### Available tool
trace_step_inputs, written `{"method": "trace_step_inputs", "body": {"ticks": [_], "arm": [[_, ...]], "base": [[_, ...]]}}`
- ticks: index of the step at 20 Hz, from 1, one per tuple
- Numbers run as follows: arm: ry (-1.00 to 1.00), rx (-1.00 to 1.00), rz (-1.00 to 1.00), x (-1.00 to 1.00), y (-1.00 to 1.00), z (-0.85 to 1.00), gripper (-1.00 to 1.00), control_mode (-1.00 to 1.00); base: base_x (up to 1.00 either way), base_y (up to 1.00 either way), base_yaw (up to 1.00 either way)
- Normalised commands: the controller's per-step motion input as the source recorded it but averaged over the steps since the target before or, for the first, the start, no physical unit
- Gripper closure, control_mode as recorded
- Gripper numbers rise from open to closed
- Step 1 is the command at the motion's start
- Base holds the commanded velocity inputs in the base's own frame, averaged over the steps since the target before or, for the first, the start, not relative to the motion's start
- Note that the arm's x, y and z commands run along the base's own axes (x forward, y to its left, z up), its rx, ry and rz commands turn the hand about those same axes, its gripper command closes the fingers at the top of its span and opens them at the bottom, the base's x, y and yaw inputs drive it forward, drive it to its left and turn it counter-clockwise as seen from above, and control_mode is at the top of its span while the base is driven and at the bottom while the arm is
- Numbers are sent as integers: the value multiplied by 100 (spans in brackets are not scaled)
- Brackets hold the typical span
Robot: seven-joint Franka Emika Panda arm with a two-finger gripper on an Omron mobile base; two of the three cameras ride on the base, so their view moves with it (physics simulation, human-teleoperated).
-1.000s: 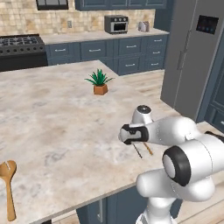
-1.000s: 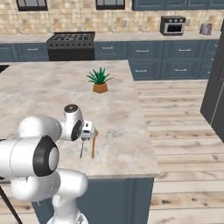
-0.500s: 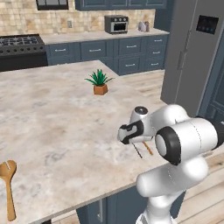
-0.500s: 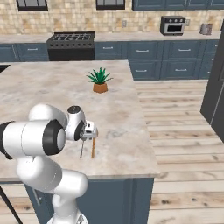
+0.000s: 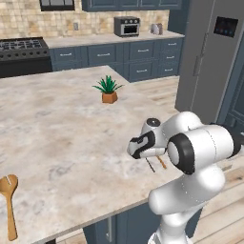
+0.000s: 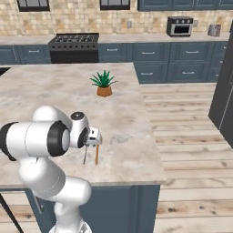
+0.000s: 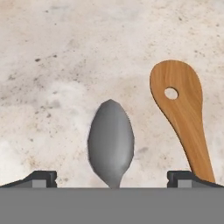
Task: Pick up the metallic utensils from the counter and place them in the open drawer. Make sure not to pick up any wooden utensils.
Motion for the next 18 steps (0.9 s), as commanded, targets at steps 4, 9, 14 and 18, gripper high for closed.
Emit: {"method": "trace_step_inputs", "body": {"ticks": [4, 9, 14, 18], "arm": [[0, 0, 0, 32, 11, 0, -100, -100], [0, 0, 0, 18, 0, -4, -100, -100], [0, 0, 0, 6, 0, -24, -100, -100], [0, 0, 0, 0, 0, -27, -100, -100]], "base": [[0, 0, 0], [0, 0, 0], [0, 0, 0], [0, 0, 0]]}}
